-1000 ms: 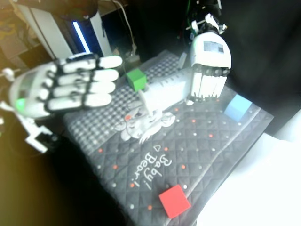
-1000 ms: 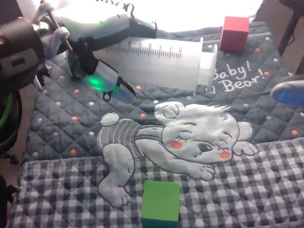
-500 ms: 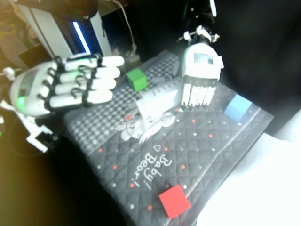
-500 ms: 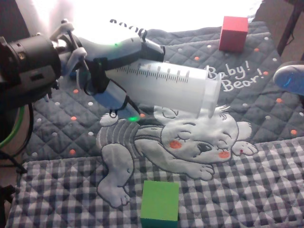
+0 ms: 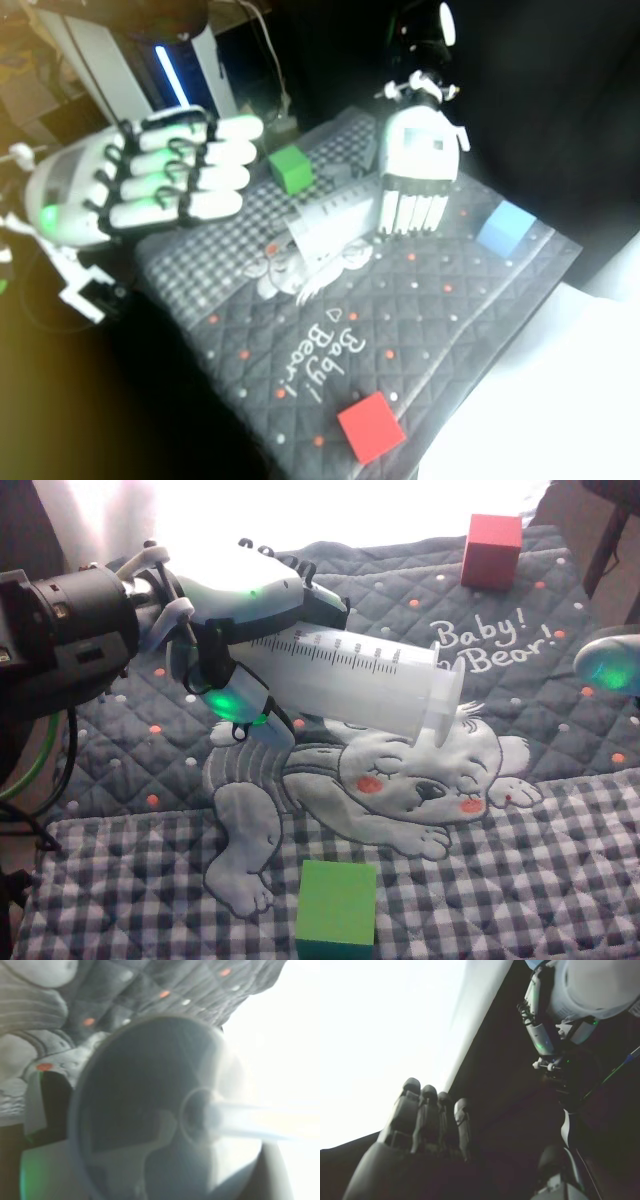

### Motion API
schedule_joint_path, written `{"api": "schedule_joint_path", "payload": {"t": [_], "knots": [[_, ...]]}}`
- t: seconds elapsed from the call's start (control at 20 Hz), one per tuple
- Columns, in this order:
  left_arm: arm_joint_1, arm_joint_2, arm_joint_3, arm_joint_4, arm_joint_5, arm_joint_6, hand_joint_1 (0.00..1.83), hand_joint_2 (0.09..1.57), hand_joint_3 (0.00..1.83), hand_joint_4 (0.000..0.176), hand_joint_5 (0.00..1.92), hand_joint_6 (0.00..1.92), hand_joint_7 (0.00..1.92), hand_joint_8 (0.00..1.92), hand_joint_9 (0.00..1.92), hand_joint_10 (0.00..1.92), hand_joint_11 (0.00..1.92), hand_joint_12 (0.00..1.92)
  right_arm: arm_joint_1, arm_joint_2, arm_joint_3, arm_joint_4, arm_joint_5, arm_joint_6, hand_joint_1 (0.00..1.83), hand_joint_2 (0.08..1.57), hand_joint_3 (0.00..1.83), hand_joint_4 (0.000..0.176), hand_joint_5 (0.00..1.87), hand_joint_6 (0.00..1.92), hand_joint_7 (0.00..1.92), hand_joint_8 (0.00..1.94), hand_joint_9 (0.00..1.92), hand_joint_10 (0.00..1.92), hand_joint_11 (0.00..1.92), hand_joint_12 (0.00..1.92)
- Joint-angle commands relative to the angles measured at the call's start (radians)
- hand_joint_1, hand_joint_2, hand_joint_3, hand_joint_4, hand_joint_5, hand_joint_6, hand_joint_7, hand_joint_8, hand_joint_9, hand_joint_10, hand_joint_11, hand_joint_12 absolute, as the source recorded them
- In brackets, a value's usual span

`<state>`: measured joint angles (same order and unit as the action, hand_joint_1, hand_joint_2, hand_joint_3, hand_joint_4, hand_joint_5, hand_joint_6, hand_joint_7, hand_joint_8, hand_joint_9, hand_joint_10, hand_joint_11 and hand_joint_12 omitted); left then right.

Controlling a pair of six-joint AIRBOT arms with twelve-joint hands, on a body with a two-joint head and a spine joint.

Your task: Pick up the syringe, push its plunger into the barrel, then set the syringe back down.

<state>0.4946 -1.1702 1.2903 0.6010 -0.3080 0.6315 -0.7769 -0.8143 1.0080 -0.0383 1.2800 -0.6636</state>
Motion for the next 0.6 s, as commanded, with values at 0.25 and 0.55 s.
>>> {"api": "schedule_joint_path", "payload": {"t": [0.25, 0.55], "knots": [[-0.01, -0.002, 0.0, -0.035, -0.116, 0.162, 1.37, 1.13, 0.02, 0.0, 1.02, 1.92, 1.2, 1.92, 1.39, 1.92, 1.48, 1.92, 0.013, -0.001, 0.002, 0.022, 0.125, 0.002, 0.08, 1.17, 0.01, 0.143, 0.15, 0.0, 0.03, 0.0, 0.0, 0.0, 0.05, 0.02], [-0.005, 0.001, -0.008, -0.032, -0.117, 0.162, 1.03, 1.21, 0.06, 0.0, 0.74, 1.56, 0.87, 1.92, 1.01, 1.92, 1.14, 1.92, 0.017, -0.003, 0.002, 0.019, 0.125, 0.002, 0.05, 1.04, 0.0, 0.094, 0.13, 0.01, 0.01, 0.0, 0.0, 0.0, 0.0, 0.0]]}}
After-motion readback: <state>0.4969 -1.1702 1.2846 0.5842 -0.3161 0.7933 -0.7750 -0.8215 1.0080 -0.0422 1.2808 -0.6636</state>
